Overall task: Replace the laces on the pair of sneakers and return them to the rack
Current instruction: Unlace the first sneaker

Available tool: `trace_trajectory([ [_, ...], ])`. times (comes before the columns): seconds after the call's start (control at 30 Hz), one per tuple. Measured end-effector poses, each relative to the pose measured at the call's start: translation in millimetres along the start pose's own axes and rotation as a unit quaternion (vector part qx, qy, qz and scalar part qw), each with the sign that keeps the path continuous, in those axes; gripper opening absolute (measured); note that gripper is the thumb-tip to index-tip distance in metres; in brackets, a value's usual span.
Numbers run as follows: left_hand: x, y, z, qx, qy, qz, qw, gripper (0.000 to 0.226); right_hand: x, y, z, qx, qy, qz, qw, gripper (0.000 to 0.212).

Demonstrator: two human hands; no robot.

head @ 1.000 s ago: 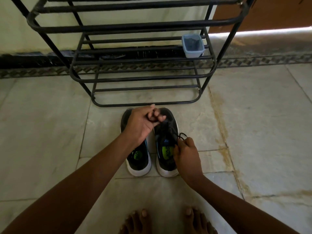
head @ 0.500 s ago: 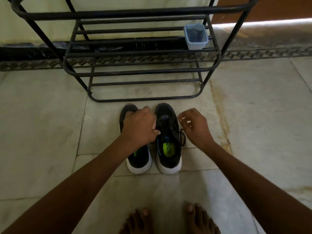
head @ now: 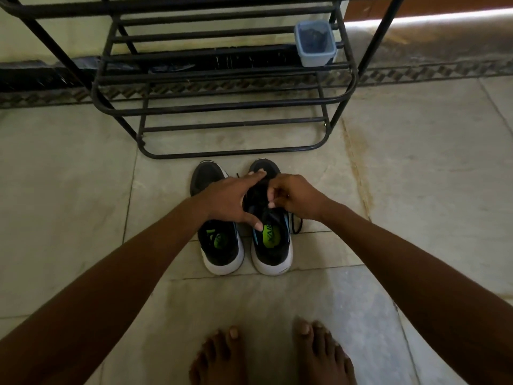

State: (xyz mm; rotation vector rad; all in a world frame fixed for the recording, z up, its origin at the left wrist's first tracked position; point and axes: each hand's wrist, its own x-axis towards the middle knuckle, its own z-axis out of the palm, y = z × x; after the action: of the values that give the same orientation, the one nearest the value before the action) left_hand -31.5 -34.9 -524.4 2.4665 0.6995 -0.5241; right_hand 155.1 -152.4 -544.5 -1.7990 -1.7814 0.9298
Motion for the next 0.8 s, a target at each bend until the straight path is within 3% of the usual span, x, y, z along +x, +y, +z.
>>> trace_trajectory([
  [0.1,1,-5,3,-0.014,0.001,0.021,1.000,0.137,-3,-1,1,0.004,0.016,0.005,1.000,0.015],
  [0.37,0,1,10,0.018,-0.018,0.038,0.999,0.135,-9,-3,-19,0.072,-0.052,0.095,0.991,0.024],
  [0.7,1,4,9,-0.017,0.020,0.051,0.998,0.128,-6,-2,-40,0.125,-0.130,0.089,0.980,0.034],
  [0.8,2,3,10,-0.028,0.021,0.055,0.998,0.129,0,-6,-34,0.119,-0.116,0.085,0.982,0.025],
])
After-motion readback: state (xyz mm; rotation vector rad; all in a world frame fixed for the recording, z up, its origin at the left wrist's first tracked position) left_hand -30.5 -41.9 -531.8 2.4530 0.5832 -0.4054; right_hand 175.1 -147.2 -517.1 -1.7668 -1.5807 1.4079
